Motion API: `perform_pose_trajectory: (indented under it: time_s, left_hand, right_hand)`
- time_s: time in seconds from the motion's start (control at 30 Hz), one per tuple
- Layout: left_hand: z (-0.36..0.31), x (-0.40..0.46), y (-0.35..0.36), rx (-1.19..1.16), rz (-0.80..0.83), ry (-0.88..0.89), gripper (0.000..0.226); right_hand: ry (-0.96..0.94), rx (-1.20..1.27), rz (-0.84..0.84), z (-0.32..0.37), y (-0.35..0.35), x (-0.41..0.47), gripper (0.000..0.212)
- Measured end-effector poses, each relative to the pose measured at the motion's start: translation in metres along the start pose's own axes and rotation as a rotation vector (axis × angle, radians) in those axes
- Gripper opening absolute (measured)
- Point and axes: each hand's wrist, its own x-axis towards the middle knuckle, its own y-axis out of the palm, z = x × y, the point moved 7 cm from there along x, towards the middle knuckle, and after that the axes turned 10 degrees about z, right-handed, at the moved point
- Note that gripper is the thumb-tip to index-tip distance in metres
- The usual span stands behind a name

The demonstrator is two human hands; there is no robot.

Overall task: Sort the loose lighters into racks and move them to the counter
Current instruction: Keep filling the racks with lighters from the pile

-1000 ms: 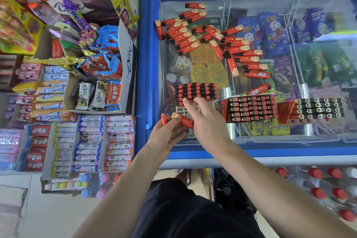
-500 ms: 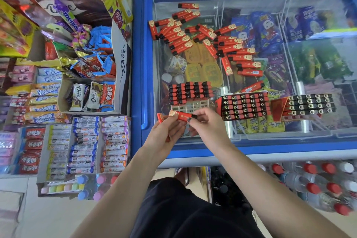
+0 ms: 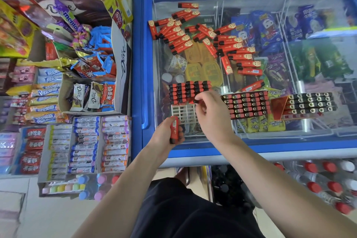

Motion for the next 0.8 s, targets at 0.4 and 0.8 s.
perform_pose_trajectory:
  time_s: [0.4, 0.8]
  left_hand:
    - [-0.012, 0.001, -0.002, 0.160, -0.010, 0.119, 0.014]
    - [-0.017, -0.002, -0.009, 0.185, -0.052, 0.187, 0.014]
  right_hand:
    - [-0.175, -0.106, 0.051, 0.016, 0.011, 0.003, 0.017]
    - [-0.181, -0.224, 0.104, 0.012, 0.015, -0.001, 0.039]
